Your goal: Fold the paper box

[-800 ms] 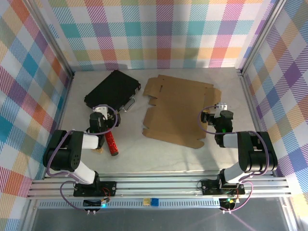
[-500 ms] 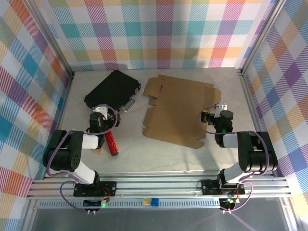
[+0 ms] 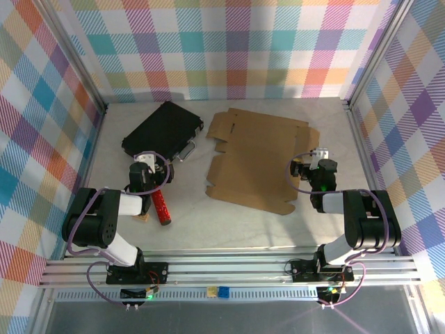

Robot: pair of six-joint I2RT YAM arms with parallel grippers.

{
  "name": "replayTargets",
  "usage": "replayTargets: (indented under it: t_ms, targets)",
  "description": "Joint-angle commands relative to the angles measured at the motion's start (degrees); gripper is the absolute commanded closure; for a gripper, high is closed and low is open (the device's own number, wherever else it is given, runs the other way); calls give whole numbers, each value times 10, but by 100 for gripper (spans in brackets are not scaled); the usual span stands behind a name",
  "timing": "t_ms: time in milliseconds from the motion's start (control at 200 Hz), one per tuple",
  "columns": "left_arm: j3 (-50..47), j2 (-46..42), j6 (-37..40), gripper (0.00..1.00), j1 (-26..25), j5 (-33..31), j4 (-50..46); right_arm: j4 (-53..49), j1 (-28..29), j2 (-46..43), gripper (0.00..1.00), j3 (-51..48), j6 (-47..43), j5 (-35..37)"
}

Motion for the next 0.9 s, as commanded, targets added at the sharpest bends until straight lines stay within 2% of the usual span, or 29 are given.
replayTargets:
  t_ms: [0,135,290,440,590,705,760,790,840,890]
  targets:
    - [9,3,8,0,10,7,25,23,5,6,1,9,7,-7]
    - [27,-45,8,0,9,0,-45,5,5,-22,1,7,2,-16]
    - [13,-109,-11,0,9,-53,-68,-22,5,-95,1,-11,25,46]
    - [41,-174,-18,0,3,-112,-101,-71,5,-181,1,1,29,93]
    - [148,-196,-13,0,-6,-173,-163,-148,5,-240,1,84,14,126]
    - [261,-201,-3,0,-39,-260,-210,-275,15,-263,1,228,31,156]
    - [357,-190,-43,0,-54,-315,-311,-367,22,-258,1,321,43,167]
    - [432,-176,-103,0,-55,-323,-438,-424,23,-250,1,375,65,169]
    - [580,-138,-174,0,-52,-282,-687,-530,21,-225,1,462,137,174]
    - [651,-101,-292,0,-50,-300,-809,-680,18,-195,1,549,239,168]
